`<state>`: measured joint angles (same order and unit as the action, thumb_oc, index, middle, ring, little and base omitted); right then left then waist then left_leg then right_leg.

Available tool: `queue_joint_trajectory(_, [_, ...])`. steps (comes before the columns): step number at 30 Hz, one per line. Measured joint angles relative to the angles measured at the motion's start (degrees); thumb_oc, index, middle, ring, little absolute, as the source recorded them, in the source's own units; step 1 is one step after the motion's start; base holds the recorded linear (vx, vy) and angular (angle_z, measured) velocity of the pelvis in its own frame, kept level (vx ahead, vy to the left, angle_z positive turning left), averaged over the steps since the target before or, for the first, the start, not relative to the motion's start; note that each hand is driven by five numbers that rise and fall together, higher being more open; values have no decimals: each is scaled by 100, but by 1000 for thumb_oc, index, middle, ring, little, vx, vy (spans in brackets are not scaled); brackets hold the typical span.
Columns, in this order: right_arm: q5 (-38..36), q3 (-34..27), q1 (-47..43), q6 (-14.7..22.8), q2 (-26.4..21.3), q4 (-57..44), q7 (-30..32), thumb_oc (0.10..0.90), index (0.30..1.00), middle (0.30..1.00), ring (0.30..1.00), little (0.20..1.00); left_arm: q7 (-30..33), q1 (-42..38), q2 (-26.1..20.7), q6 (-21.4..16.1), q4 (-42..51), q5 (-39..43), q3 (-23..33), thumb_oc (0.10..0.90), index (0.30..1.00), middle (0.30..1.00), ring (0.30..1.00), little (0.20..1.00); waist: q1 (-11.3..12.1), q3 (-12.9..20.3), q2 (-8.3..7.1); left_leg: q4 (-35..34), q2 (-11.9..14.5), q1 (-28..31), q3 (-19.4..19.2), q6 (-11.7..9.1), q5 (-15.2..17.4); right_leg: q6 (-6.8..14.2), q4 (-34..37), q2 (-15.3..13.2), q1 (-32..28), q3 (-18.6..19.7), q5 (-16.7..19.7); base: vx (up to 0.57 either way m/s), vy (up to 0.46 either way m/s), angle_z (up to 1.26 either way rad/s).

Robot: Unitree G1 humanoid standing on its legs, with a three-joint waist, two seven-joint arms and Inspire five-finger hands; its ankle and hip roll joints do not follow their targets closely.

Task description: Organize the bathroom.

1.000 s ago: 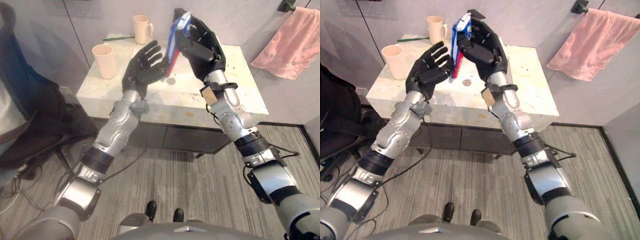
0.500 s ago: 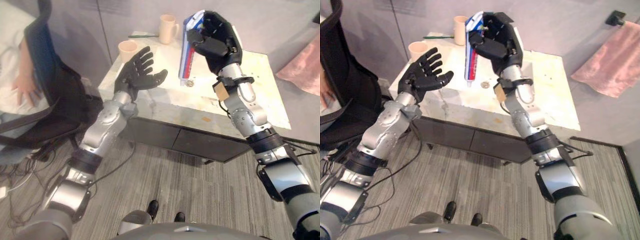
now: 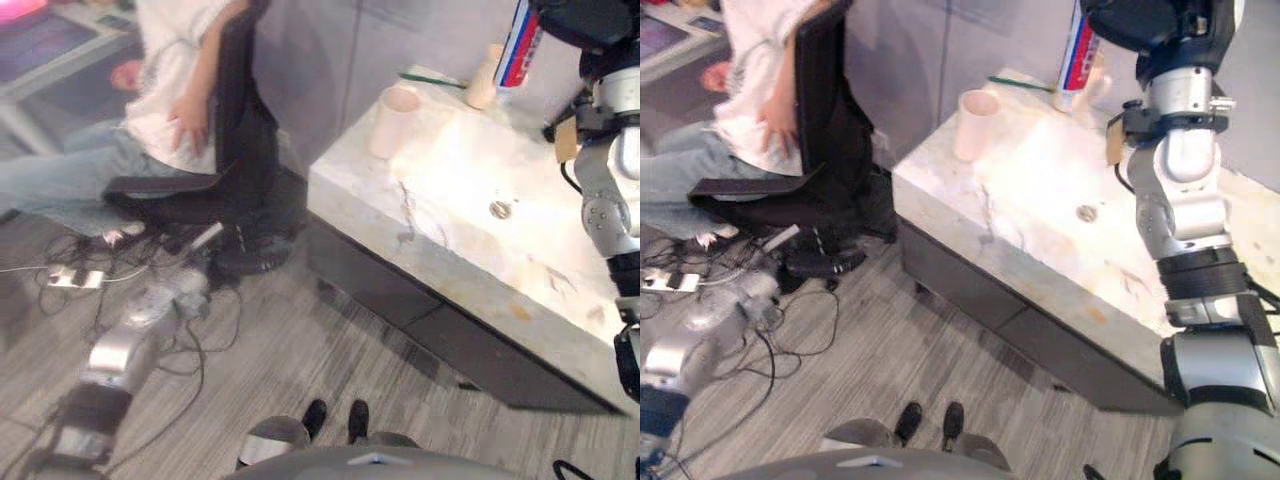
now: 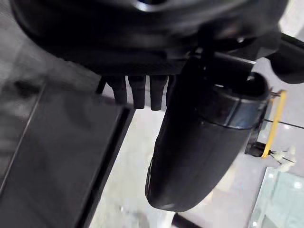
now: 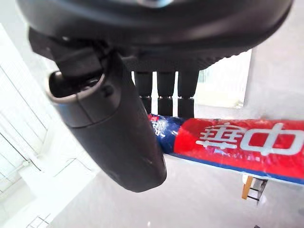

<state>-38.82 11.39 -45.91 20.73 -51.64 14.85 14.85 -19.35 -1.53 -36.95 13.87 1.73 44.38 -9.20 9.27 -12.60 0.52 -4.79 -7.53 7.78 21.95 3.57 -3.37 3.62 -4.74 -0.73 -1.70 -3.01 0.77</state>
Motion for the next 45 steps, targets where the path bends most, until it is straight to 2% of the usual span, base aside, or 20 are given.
queue_joint_trajectory(2, [140, 20, -11, 2, 0, 16, 120, 400, 300, 300, 300, 300, -519, -8, 139, 145, 189, 109, -561, 800, 900, 900, 900, 900, -57, -41, 146, 40, 102, 61, 260, 22, -35, -50, -366, 201, 307, 101, -575, 155, -118, 78])
queue_joint_trajectory(3, [242, 73, -26, 3, 15, 20, 152, 400, 300, 300, 300, 300, -673, -27, 167, 174, 259, 144, -799, 800, 900, 900, 900, 900, -50, -42, 149, 71, 99, 57, 238, 14, -30, -45, -84, 256, 349, 165, -520, 176, -121, 67])
queue_joint_trajectory(5, [371, 353, -55, 117, 159, 18, 202, 400, 300, 300, 300, 300, -1044, -156, 170, 306, 477, 313, -1437, 800, 900, 900, 900, 900, -51, -32, -54, 76, -119, 175, 128, -40, 6, -72, 955, 192, 366, 190, 252, 194, -115, 55])
queue_joint_trajectory(6, [442, 445, -50, 145, 255, 20, 201, 400, 300, 300, 300, 300, -1159, -170, 162, 342, 596, 342, -1545, 800, 900, 900, 900, 900, -48, -30, -185, 74, -283, 279, 76, -125, 79, -133, 936, 104, 408, 176, 645, 199, -92, 50])
queue_joint_trajectory(7, [452, 521, -39, 163, 285, 21, 196, 400, 300, 300, 300, 300, -1213, -169, 240, 346, 603, 363, -1606, 800, 900, 900, 900, 900, -58, -22, -150, 80, -308, 368, 74, -150, 143, -430, 930, 59, 317, 167, 752, 167, -57, 33])
queue_joint_trajectory(10, [519, 808, 22, 239, 574, 16, 254, 400, 300, 300, 300, 300, -1234, -256, 211, 346, 784, 561, -1785, 800, 900, 900, 900, 900, -34, -8, -112, 657, -403, 296, -262, -383, 295, -472, 929, 30, 75, 104, 732, 114, -25, 19])
queue_joint_trajectory(12, [827, 916, 30, 239, 736, -27, 414, 400, 300, 300, 300, 300, -1227, -401, 231, 342, 783, 583, -1805, 800, 900, 900, 900, 900, -191, -44, -175, 1756, -700, -162, -644, -570, 352, -515, 925, -191, -100, 28, 714, 42, 7, 67])
queue_joint_trajectory(13, [940, 847, 123, 240, 730, -183, 558, 400, 300, 300, 300, 300, -1255, -565, 189, 340, 789, 598, -1822, 800, 900, 900, 900, 900, -295, -131, -332, 2515, -756, -638, -950, -316, 704, -660, 927, -421, -248, 62, 617, 10, 25, 92])
queue_joint_trajectory(14, [937, 684, 207, 284, 727, -307, 692, 400, 300, 300, 300, 300, -1267, -728, 106, 302, 786, 681, -1812, 800, 900, 900, 900, 900, -289, -215, -486, 2470, -488, -905, -1130, -229, 837, -719, 926, -550, -301, 130, 527, 18, 35, 90])
queue_joint_trajectory(15, [936, 627, 204, 300, 731, -345, 741, 400, 300, 300, 300, 300, -1276, -774, 63, 255, 785, 686, -1793, 800, 900, 900, 900, 900, -273, -232, -515, 2222, -258, -989, -1243, -286, 840, -709, 925, -601, -302, 100, 520, 40, 71, 62])
queue_joint_trajectory(16, [967, 557, 195, 336, 713, -374, 777, 400, 300, 300, 300, 300, -1278, -825, 51, 226, 783, 689, -1789, 800, 900, 900, 900, 900, -283, -247, -542, 1404, 215, -1095, -1457, -398, 722, -693, 925, -593, -302, -52, 510, 40, 136, 55])
queue_joint_trajectory(17, [1181, 475, 191, 346, 703, -391, 821, 400, 300, 300, 300, 300, -1306, -868, 65, 233, 781, 692, -1836, 800, 900, 900, 900, 900, -361, -252, -478, 603, 715, -1125, -1975, -490, 348, -603, 925, -566, -372, -260, 451, 36, 146, 53])
queue_joint_trajectory(18, [1231, 453, 211, 342, 674, -447, 854, 400, 300, 300, 300, 300, -1314, -880, 88, 228, 779, 692, -1891, 800, 900, 900, 900, 900, -425, -268, -418, 418, 885, -1121, -2140, -483, 103, -552, 925, -547, -430, -314, 417, 33, 137, 34])
queue_joint_trajectory(19, [1368, 450, 232, 331, 599, -601, 920, 400, 300, 300, 300, 300, -1325, -870, 142, 225, 779, 683, -2041, 800, 900, 900, 900, 900, -465, -252, -240, 306, 1049, -1028, -2119, -495, -393, -423, 925, -494, -540, -309, 334, 45, 105, -8])
queue_joint_trajectory(20, [1386, 445, 226, 335, 538, -802, 948, 400, 300, 300, 300, 300, -1369, -878, 167, 226, 781, 680, -2187, 800, 900, 900, 900, 900, -495, -221, -100, 267, 1040, -866, -2118, -648, -480, -121, 926, -472, -621, -311, 149, 50, 116, -8])
queue_joint_trajectory(21, [1385, 398, 223, 404, 485, -990, 972, 400, 300, 300, 300, 300, -1405, -882, 203, 226, 752, 676, -2223, 800, 900, 900, 900, 900, -646, -240, -118, 4, 918, -701, -2155, -630, -425, 87, 929, -641, -665, -331, 72, 43, 102, -2])
queue_joint_trajectory(24, [1376, 244, 213, 426, 404, -1126, 956, 400, 300, 300, 300, 300, -1398, -949, 204, 227, 738, 677, -2201, 800, 900, 900, 900, 900, -750, -252, -173, -6, 645, -683, -2239, -553, -431, 380, 953, -918, -630, -558, 249, 31, 98, -3])
queue_joint_trajectory(30, [1323, 150, 209, 422, 404, -1295, 923, 400, 300, 300, 300, 300, -1401, -964, -77, 236, 780, 678, -1979, 800, 900, 900, 900, 900, -739, -220, -208, -12, 425, -543, -2378, -348, -276, 416, 965, -1053, -667, -587, 226, -13, 106, -16])
queue_joint_trajectory(38, [1594, 147, 253, 178, 367, -1704, 1102, 400, 300, 300, 300, 300, -1427, -945, -36, 237, 779, 669, -2225, 800, 900, 900, 900, 900, -1050, -45, -196, -17, 501, -517, -2534, -309, -293, 417, 933, -947, -612, -381, 228, -33, 103, -12])
queue_joint_trajectory(45, [1581, -461, 1038, 105, -221, -1693, 1123, 400, 300, 300, 300, 300, -1354, -796, -50, 237, 473, 212, -2186, 800, 900, 900, 900, 900, -1265, 156, -220, -20, 547, -489, -2665, -307, -249, 413, 931, -911, -568, -253, 232, 8, 55, -11])
